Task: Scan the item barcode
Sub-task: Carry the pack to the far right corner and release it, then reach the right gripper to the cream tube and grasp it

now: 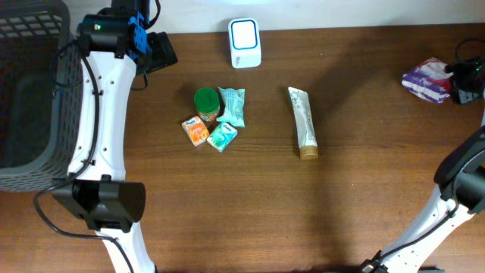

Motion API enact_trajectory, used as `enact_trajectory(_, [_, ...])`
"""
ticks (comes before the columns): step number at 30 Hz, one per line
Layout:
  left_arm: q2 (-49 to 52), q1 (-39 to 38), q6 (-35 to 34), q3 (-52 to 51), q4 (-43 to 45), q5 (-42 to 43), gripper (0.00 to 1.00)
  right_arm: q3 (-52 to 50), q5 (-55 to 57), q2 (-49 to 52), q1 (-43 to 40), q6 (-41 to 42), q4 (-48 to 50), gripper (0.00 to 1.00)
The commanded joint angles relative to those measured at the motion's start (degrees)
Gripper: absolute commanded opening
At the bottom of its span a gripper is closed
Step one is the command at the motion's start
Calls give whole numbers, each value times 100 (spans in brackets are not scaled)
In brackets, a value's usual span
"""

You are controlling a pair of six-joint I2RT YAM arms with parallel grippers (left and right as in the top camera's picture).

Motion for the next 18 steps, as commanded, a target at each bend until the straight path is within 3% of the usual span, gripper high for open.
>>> enact_trajectory(1, [37,-7,57,-9,-4,2,99,2,-487,-155,37,-782,-341,59])
enact_trajectory(10, [37,-7,57,-9,-4,2,99,7,-1008,-1685,48,-960,-1814,67])
enact_trajectory(13, [37,-7,57,-9,-4,2,99,7,-2186,-2076,212,-2146,-2166,71])
enact_trajectory(15, [37,-7,57,-9,-7,2,99,7,-2662,-2107,487,-3051,-2573,85])
enact_trajectory(18, [37,-7,57,-9,-4,2,99,0,-2302,-2037,1086,-3943,-3215,98])
